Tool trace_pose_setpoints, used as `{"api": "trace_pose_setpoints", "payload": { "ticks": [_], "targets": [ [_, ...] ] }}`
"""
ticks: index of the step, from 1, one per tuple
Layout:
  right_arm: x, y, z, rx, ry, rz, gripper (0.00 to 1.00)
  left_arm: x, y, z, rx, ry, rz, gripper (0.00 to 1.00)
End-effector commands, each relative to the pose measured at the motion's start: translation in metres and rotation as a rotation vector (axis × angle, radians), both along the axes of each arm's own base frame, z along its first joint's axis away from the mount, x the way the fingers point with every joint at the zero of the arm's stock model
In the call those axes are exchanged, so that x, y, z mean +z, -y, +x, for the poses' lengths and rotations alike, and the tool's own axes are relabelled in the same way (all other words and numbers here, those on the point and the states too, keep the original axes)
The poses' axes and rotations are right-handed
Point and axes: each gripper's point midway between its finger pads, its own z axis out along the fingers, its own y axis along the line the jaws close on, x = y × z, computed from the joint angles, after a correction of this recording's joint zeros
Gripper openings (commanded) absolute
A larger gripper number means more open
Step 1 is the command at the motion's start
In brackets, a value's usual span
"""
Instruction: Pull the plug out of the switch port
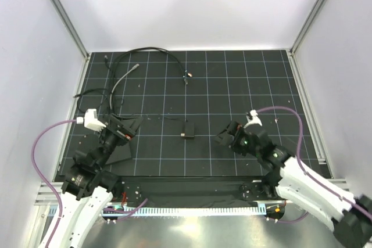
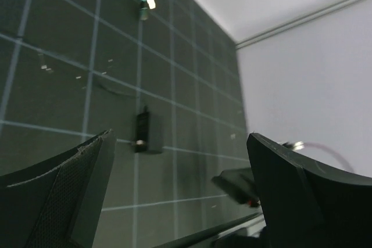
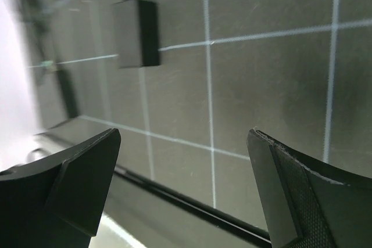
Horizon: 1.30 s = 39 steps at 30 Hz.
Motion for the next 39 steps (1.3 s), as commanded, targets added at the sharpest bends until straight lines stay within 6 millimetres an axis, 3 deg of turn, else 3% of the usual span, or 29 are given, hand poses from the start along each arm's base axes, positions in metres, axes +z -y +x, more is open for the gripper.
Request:
{"api": "trace_pose_setpoints", "payload": {
  "ticks": [1,2,4,6,8,9,11,13,14,15,17,18,19,20,21,23,27,31,33,34,37,38,39],
  "targets": [
    [-0.006,0.006,0.018,0.018,-0.042,-0.203,1.00,-0.024,-0.011,-0.008,-0.022,-0.095,0.227,1.00],
    [0.009,-0.004,0.027,0.047,-0.028,-0.199,1.00,-0.021,-0.012,-0.005,-0.018,-0.093,0.240,0.99],
    [0.000,-0.021,0.030,0.134,-0.086,-0.220,1.00,-0.019,-0.012,0.000,-0.009,-0.113,0.251,1.00],
    [0.003,-0.044,0.030,0.209,-0.108,-0.146,1.00,-0.003,-0.010,0.005,-0.008,-0.091,0.240,1.00],
    [0.010,-0.079,0.043,0.275,-0.071,-0.016,1.00,-0.012,-0.020,0.014,0.063,-0.168,0.269,1.00],
    [0.019,-0.097,0.042,0.336,-0.060,0.047,1.00,-0.005,-0.028,0.017,0.112,-0.200,0.283,1.00],
    [0.037,-0.135,0.059,0.402,-0.002,0.067,1.00,-0.025,-0.048,0.023,0.194,-0.344,0.416,1.00],
    [0.035,-0.167,0.045,0.520,0.000,0.002,1.00,-0.015,-0.065,0.023,0.274,-0.404,0.473,1.00],
    [0.040,-0.190,0.052,0.555,0.008,-0.001,0.99,-0.015,-0.074,0.029,0.320,-0.431,0.529,1.00],
    [0.042,-0.211,0.038,0.619,0.014,0.002,1.00,-0.012,-0.076,0.031,0.320,-0.431,0.556,1.00],
    [0.064,-0.248,0.034,0.697,0.064,0.048,1.00,0.006,-0.084,0.037,0.341,-0.407,0.591,1.00],
    [0.051,-0.261,0.029,0.729,0.045,0.031,1.00,0.007,-0.088,0.039,0.351,-0.415,0.612,1.00],
    [0.050,-0.277,0.017,0.776,0.052,0.032,1.00,0.016,-0.091,0.040,0.357,-0.400,0.623,1.00],
    [0.064,-0.295,0.015,0.802,0.089,0.056,1.00,0.018,-0.101,0.041,0.388,-0.410,0.640,0.99],
    [0.050,-0.306,0.013,0.818,0.073,0.042,1.00,0.014,-0.109,0.042,0.399,-0.445,0.677,0.99],
    [0.058,-0.328,0.003,0.859,0.092,0.063,1.00,0.008,-0.121,0.045,0.417,-0.492,0.694,0.98],
    [0.046,-0.341,-0.001,0.862,0.074,0.070,1.00,-0.020,-0.138,0.059,0.392,-0.601,0.547,0.87],
    [0.036,-0.334,-0.001,0.846,0.060,0.048,1.00,-0.043,-0.146,0.076,0.381,-0.660,0.590,0.79],
    [0.028,-0.326,-0.003,0.843,0.054,0.028,0.99,-0.050,-0.149,0.085,0.376,-0.664,0.616,0.63],
    [0.025,-0.322,-0.004,0.841,0.055,0.019,1.00,-0.057,-0.152,0.089,0.362,-0.671,0.653,0.50],
    [0.017,-0.304,-0.008,0.870,0.059,-0.056,1.00,-0.077,-0.161,0.100,0.358,-0.692,0.728,0.47],
    [0.024,-0.300,-0.006,0.876,0.077,-0.078,1.00,-0.090,-0.162,0.103,0.332,-0.738,0.749,0.47],
    [0.014,-0.287,-0.002,0.893,0.084,-0.166,1.00,-0.093,-0.161,0.105,0.305,-0.762,0.758,0.47]
  ]
}}
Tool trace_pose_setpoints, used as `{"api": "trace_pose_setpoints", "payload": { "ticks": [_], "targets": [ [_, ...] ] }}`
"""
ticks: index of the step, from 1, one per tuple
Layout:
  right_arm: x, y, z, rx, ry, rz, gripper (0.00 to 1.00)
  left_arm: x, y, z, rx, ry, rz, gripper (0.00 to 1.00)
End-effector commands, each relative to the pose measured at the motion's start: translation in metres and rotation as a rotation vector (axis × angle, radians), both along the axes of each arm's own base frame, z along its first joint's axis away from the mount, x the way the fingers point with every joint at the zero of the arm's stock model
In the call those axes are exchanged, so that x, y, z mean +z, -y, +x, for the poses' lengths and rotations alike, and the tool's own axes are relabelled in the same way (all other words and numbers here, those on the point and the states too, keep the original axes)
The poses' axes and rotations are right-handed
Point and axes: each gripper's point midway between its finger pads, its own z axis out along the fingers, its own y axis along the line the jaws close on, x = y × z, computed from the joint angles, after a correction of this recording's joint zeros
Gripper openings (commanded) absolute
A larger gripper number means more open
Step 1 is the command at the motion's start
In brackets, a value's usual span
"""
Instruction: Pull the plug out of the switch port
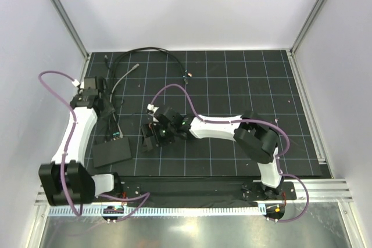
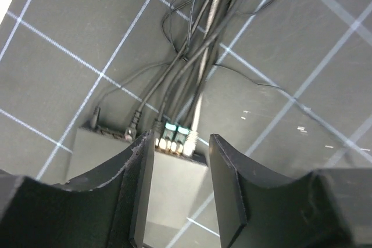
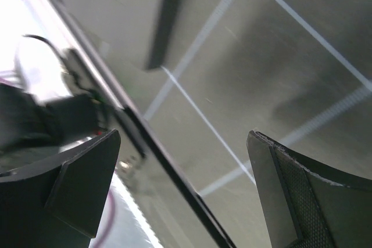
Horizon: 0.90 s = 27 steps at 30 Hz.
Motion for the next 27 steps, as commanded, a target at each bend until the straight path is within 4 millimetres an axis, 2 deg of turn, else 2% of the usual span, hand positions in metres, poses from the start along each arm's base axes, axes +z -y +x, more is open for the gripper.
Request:
{"api": "trace_pose_setpoints", "payload": {
  "ticks": [1,2,6,8,11,16,20,22,24,25,27],
  "targets": [
    [0.027,0.022,0.011,0.047,0.156,-0.060,1.00,-0.010,-0.007,0.021,-0.065,-0.034,0.057,0.46],
    [0.031,0.032,0.016,0.057,0.189,-0.094,1.00,-0.019,-0.011,0.024,-0.067,-0.064,0.075,0.47],
    [0.036,0.044,0.027,0.049,0.192,-0.060,1.00,-0.034,-0.009,0.033,-0.095,-0.103,0.081,0.54],
    [0.032,0.050,0.029,0.038,0.116,-0.015,1.00,-0.042,-0.011,0.033,-0.093,-0.126,0.115,0.65],
    [0.028,0.050,0.033,0.023,0.051,0.025,1.00,-0.059,-0.013,0.034,-0.099,-0.178,0.129,0.67],
    [0.024,0.048,0.033,0.036,0.049,0.036,1.00,-0.091,-0.012,0.035,-0.098,-0.262,0.115,0.62],
    [0.018,0.051,0.042,0.026,0.083,-0.019,1.00,-0.098,-0.014,0.038,-0.090,-0.272,0.120,0.62],
    [0.015,0.057,0.056,-0.007,0.146,-0.074,1.00,-0.102,-0.011,0.038,-0.099,-0.265,0.110,0.62],
    [0.017,0.061,0.059,-0.020,0.157,-0.090,0.99,-0.105,-0.007,0.039,-0.110,-0.263,0.088,0.60],
    [0.017,0.064,0.069,-0.061,0.190,-0.120,1.00,-0.107,-0.004,0.038,-0.118,-0.270,0.076,0.56],
    [0.019,0.065,0.070,-0.068,0.197,-0.127,1.00,-0.114,0.002,0.035,-0.134,-0.284,0.042,0.52]
  ]
}}
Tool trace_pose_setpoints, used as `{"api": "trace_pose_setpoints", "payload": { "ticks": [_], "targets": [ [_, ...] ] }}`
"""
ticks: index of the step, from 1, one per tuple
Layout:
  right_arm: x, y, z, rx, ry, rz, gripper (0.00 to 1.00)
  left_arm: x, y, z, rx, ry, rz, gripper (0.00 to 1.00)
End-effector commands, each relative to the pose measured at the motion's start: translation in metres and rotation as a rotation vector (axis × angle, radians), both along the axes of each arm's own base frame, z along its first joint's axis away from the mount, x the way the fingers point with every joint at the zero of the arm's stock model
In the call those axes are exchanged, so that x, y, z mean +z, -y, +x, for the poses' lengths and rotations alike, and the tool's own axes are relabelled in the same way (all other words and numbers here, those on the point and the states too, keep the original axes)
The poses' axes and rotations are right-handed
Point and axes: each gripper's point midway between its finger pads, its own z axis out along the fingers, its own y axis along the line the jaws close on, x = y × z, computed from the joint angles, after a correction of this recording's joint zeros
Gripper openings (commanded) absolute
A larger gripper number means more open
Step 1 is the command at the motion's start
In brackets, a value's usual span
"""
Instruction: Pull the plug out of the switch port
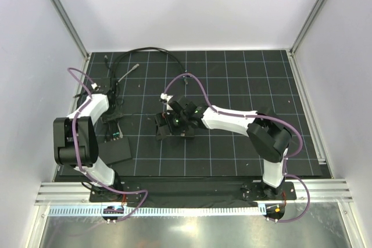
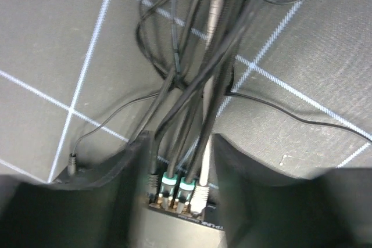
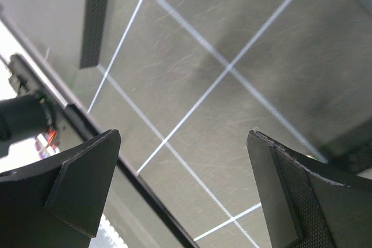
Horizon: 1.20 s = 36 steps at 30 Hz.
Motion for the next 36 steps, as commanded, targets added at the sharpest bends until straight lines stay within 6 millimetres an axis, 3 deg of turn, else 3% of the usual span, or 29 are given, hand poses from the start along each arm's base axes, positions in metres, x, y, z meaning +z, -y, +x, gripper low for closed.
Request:
{"api": "trace_pose_setpoints", "payload": {
  "ticks": [1,3,4,7,10,14,21,28,31,33,34,36],
  "targets": [
    [0.018,-0.001,0.025,-0.052,0.114,-0.016,1.00,-0.009,0.009,0.003,-0.016,0.015,-0.047,0.44],
    [0.024,-0.004,0.029,-0.065,0.148,0.029,1.00,-0.013,0.014,0.003,-0.015,0.021,-0.077,0.34],
    [0.024,-0.003,0.028,-0.047,0.162,0.031,1.00,-0.014,0.017,0.003,-0.016,0.021,-0.097,0.23],
    [0.023,-0.010,0.029,-0.017,0.142,0.022,1.00,-0.014,0.030,0.003,-0.009,0.032,-0.168,0.05],
    [0.013,-0.021,0.024,0.026,0.074,0.035,1.00,-0.014,0.041,0.000,0.004,0.049,-0.229,0.00],
    [0.004,-0.033,0.022,0.057,0.020,0.076,1.00,-0.011,0.055,-0.009,0.011,0.078,-0.303,0.00],
    [-0.004,-0.043,0.036,0.053,-0.059,0.152,1.00,0.003,0.083,-0.011,0.010,0.151,-0.453,0.00],
    [0.003,-0.062,0.043,0.082,-0.108,0.245,0.94,0.010,0.129,-0.007,-0.074,0.157,-0.535,0.00],
    [-0.001,-0.068,0.044,0.092,-0.139,0.259,0.91,0.018,0.114,-0.006,-0.037,0.176,-0.450,0.02],
    [-0.004,-0.068,0.044,0.091,-0.145,0.257,0.91,0.032,0.097,-0.003,-0.022,0.224,-0.358,0.10],
    [-0.004,-0.067,0.045,0.091,-0.141,0.257,0.90,0.038,0.094,-0.002,-0.024,0.236,-0.344,0.14],
    [-0.006,-0.066,0.046,0.087,-0.139,0.249,0.90,0.057,0.085,0.001,-0.014,0.287,-0.301,0.32]
  ]
}}
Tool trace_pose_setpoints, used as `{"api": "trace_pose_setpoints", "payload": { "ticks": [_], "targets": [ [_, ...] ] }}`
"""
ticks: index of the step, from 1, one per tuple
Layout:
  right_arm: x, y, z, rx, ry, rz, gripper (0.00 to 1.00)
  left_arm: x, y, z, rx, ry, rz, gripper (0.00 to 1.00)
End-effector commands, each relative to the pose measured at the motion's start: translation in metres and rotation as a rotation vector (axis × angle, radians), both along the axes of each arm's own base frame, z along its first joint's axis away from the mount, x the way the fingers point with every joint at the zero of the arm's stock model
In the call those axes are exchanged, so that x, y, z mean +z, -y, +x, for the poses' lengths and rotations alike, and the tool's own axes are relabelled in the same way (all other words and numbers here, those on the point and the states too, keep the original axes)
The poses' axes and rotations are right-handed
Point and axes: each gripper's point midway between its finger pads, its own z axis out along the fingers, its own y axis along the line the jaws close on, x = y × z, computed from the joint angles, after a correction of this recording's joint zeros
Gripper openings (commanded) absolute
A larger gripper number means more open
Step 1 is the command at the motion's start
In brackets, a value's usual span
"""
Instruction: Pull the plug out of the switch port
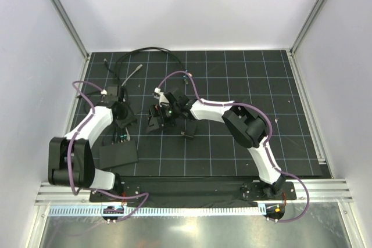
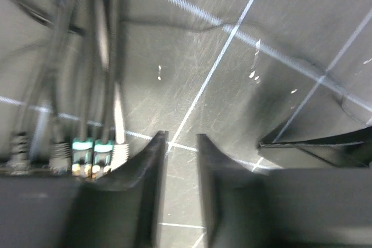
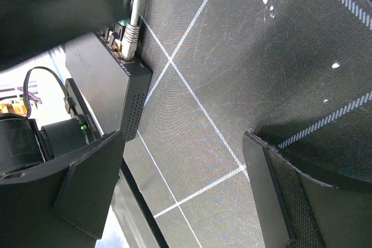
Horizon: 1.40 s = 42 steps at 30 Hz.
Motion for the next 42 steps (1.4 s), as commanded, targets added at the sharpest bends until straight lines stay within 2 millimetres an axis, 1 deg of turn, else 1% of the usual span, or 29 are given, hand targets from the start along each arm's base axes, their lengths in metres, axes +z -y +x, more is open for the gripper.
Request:
{"api": "trace_pose_setpoints", "payload": {
  "ticks": [1,2,3,5,7,8,9,10,12,16,19,20,21,22,23,24,25,27,28,29,31,33,34,35,37,38,42],
  "targets": [
    [0.017,-0.010,0.005,0.012,0.015,0.051,0.90,0.053,-0.024,0.020,0.069,0.159,0.108,0.40],
    [0.017,-0.010,0.005,0.017,0.016,0.051,0.90,0.061,-0.028,0.022,0.078,0.174,0.125,0.53],
    [0.016,-0.010,0.005,0.017,0.017,0.053,0.90,0.064,-0.039,0.017,0.097,0.169,0.168,0.56],
    [0.016,-0.011,0.005,0.018,0.010,0.059,0.90,0.064,-0.046,0.015,0.099,0.154,0.185,0.62],
    [0.019,-0.014,0.006,0.019,0.009,0.079,0.89,0.055,-0.054,0.013,0.092,0.109,0.155,0.62],
    [0.019,-0.016,0.003,0.027,-0.005,0.086,0.87,0.052,-0.054,0.013,0.085,0.097,0.140,0.61],
    [0.021,-0.017,0.003,0.033,-0.009,0.097,0.86,0.047,-0.062,0.012,0.101,0.081,0.132,0.61],
    [0.023,-0.019,0.002,0.039,-0.010,0.108,0.85,0.042,-0.063,0.013,0.091,0.064,0.117,0.60],
    [0.027,-0.019,0.000,0.052,-0.014,0.117,0.84,0.037,-0.066,0.016,0.088,0.058,0.125,0.60],
    [0.026,-0.016,-0.002,0.087,0.007,0.107,0.84,0.022,-0.070,0.017,0.116,0.021,0.144,0.59],
    [0.027,-0.019,-0.002,0.101,-0.001,0.110,0.84,0.011,-0.078,0.015,0.143,-0.017,0.182,0.54],
    [0.028,-0.020,-0.002,0.102,-0.004,0.111,0.84,0.005,-0.081,0.013,0.161,-0.041,0.192,0.47],
    [0.027,-0.022,-0.001,0.104,-0.004,0.113,0.84,0.003,-0.080,0.012,0.166,-0.046,0.189,0.45],
    [0.029,-0.024,-0.002,0.107,-0.013,0.119,0.83,-0.002,-0.080,0.009,0.168,-0.060,0.188,0.45],
    [0.029,-0.025,-0.002,0.105,-0.020,0.123,0.82,-0.004,-0.079,0.010,0.174,-0.050,0.184,0.45],
    [0.033,-0.026,0.000,0.098,-0.016,0.135,0.82,-0.006,-0.077,0.010,0.174,-0.048,0.174,0.45],
    [0.036,-0.028,-0.002,0.094,-0.030,0.143,0.82,-0.009,-0.077,0.009,0.173,-0.047,0.170,0.45],
    [0.039,-0.028,-0.002,0.088,-0.028,0.150,0.82,-0.019,-0.073,0.008,0.163,-0.050,0.148,0.41],
    [0.040,-0.028,-0.002,0.085,-0.029,0.147,0.82,-0.021,-0.069,0.008,0.153,-0.051,0.129,0.37],
    [0.038,-0.027,-0.001,0.078,-0.028,0.139,0.82,-0.022,-0.065,0.012,0.148,-0.041,0.109,0.28],
    [0.031,-0.025,-0.001,0.069,-0.035,0.128,0.82,-0.022,-0.055,0.016,0.123,-0.036,0.056,0.25],
    [0.026,-0.027,-0.002,0.063,-0.039,0.145,0.82,-0.022,-0.053,0.019,0.119,-0.025,0.047,0.24],
    [0.025,-0.028,-0.002,0.060,-0.046,0.150,0.82,-0.020,-0.053,0.019,0.118,-0.022,0.044,0.15],
    [0.021,-0.029,-0.003,0.062,-0.055,0.150,0.81,-0.020,-0.051,0.020,0.112,-0.011,0.035,0.10],
    [0.024,-0.033,-0.002,0.065,-0.052,0.173,0.81,-0.020,-0.044,0.018,0.091,-0.006,0.000,0.06],
    [0.022,-0.036,0.000,0.065,-0.052,0.175,0.81,-0.018,-0.042,0.018,0.087,0.003,-0.013,0.05],
    [0.025,-0.036,0.001,0.066,-0.060,0.176,0.81,-0.018,-0.033,0.019,0.052,0.017,-0.053,0.01]
  ]
}}
